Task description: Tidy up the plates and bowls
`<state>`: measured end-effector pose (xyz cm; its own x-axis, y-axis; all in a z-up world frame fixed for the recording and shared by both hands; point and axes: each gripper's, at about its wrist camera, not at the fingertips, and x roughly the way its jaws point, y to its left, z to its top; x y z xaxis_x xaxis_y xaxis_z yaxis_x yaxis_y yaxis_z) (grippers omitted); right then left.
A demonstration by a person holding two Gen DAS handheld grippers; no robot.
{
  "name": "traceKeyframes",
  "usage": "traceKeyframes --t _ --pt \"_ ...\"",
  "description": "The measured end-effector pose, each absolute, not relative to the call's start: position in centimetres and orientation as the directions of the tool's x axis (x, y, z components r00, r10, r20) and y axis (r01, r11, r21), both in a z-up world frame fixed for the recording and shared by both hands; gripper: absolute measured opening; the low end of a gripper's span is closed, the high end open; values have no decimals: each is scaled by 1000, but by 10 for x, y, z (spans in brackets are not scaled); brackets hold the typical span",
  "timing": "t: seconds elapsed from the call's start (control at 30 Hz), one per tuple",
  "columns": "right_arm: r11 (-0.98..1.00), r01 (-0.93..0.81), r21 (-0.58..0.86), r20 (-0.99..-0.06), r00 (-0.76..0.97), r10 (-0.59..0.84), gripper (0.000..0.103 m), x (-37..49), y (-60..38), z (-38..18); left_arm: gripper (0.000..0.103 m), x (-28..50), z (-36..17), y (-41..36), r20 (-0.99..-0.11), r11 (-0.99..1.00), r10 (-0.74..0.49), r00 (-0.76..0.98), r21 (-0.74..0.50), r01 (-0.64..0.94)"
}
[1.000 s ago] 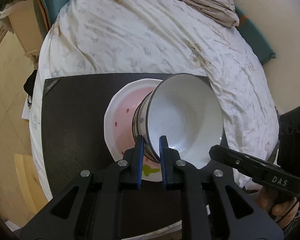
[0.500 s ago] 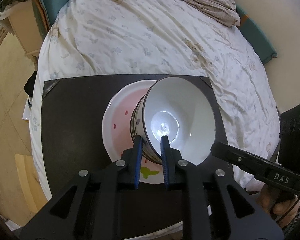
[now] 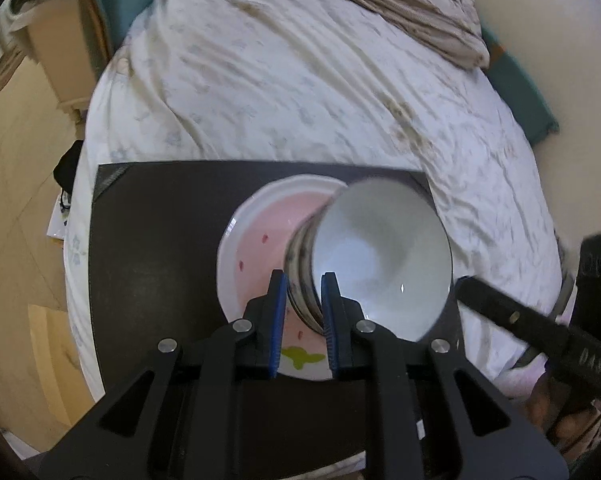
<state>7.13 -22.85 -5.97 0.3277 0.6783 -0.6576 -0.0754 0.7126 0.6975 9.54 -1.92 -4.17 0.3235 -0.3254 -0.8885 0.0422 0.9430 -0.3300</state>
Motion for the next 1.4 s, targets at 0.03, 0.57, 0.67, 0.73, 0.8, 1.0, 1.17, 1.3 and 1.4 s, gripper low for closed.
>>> traceKeyframes --t 0.03,0.57,0.67,0.73,0.8,1.0,1.17,1.3,1.4 --pt "717 -61 695 -658 347 668 21 72 -233 -58 15 97 -41 -17 -885 941 -328 330 -336 32" --pt "775 50 631 -736 358 575 23 92 -256 -79 15 101 -41 -14 -880 953 -283 382 -303 6" --pt "779 50 625 -737 368 567 23 94 -256 -78 15 91 -29 -12 -872 960 -264 412 -278 28" --pt "769 60 637 -724 390 569 23 93 -259 -74 15 83 -22 -9 -870 969 -238 431 -246 39" --pt "775 42 630 -715 421 559 23 88 -257 -65 15 75 -16 -4 -863 967 -249 440 -250 56" --pt "856 -98 507 -723 493 485 79 56 -240 -29 15 36 5 14 -818 980 -192 542 -188 64" --pt "877 -123 464 -713 536 452 91 17 -237 -11 77 -2 6 24 -799 987 -129 587 -160 -1" --pt "917 -154 367 -723 574 385 98 -15 -230 -2 86 -30 0 27 -793 988 -112 599 -155 -21" --pt "931 -154 330 -724 592 354 102 -35 -224 -1 100 -39 -7 22 -800 991 -114 589 -137 5"
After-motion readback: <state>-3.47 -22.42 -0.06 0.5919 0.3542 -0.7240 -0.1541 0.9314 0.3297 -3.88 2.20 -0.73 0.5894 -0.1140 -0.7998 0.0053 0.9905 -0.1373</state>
